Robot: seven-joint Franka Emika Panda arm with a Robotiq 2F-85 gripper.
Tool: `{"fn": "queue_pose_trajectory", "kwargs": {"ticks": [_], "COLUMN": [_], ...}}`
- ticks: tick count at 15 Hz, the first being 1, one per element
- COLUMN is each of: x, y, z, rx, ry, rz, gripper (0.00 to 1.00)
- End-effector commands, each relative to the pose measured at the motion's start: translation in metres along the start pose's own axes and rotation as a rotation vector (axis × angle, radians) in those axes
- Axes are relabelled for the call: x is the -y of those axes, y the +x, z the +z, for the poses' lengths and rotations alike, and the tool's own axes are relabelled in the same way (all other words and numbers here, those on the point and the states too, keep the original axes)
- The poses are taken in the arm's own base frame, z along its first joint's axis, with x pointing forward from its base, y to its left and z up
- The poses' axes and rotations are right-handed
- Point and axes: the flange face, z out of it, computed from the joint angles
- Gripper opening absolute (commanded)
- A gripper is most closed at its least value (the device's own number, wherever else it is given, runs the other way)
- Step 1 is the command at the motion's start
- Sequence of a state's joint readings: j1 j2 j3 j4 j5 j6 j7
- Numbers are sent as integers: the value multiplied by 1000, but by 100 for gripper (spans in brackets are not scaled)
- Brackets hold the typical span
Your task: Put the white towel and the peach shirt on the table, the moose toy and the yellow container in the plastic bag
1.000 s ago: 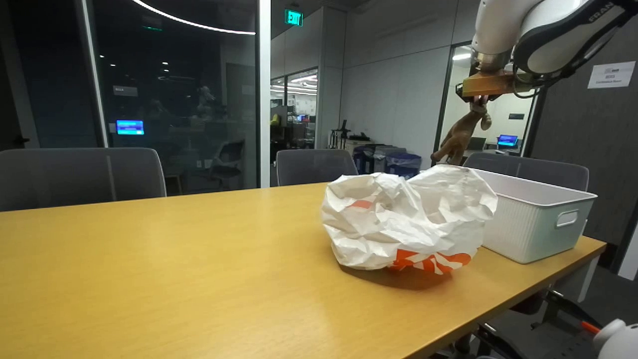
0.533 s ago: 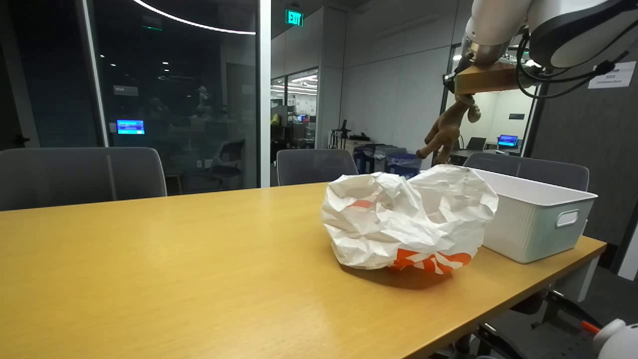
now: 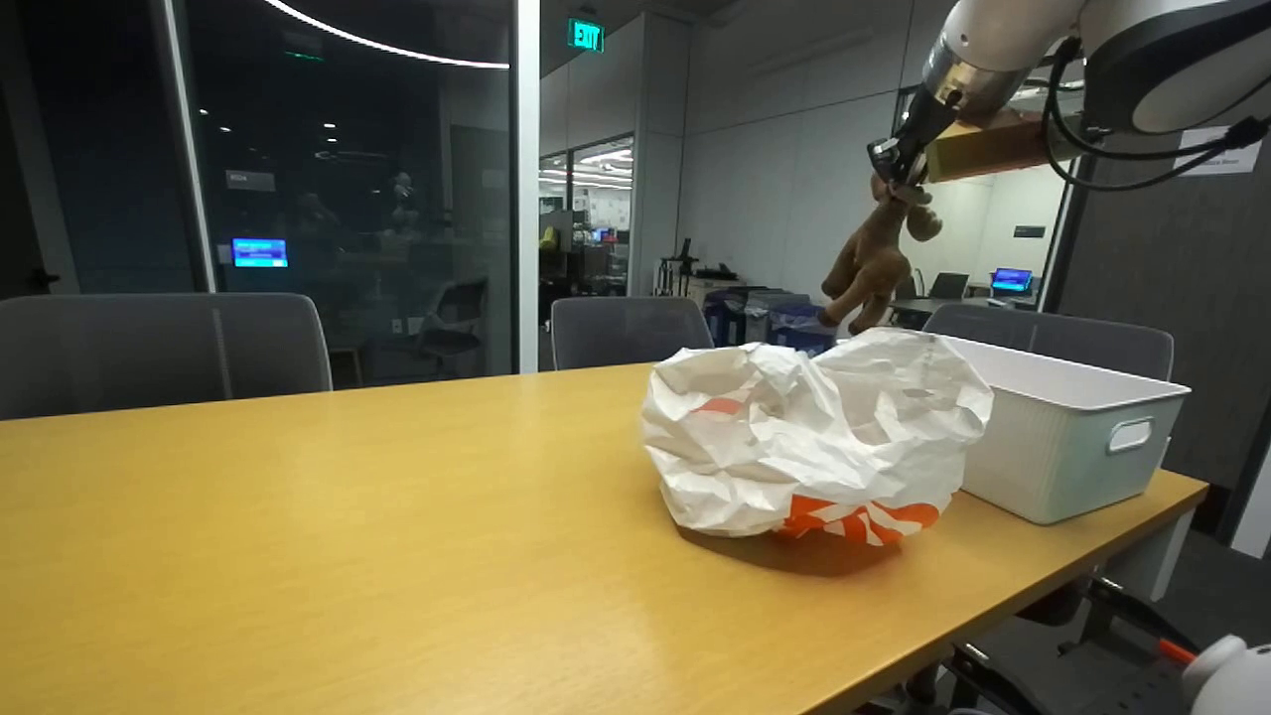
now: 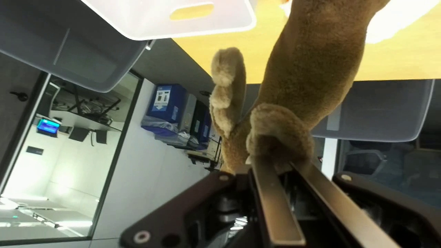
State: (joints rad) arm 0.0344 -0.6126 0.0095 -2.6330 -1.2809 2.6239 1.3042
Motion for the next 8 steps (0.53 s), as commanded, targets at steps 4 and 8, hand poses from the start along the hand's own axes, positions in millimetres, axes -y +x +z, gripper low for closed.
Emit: {"fn": "queue_pose_trajectory", "kwargs": {"ticks": [4, 8], "x": [-1, 3], "y": [1, -15], "z": [-30, -9], "rx": [-90, -22], "ry": [268, 458], "rz": [-154, -223], "gripper": [4, 4]}}
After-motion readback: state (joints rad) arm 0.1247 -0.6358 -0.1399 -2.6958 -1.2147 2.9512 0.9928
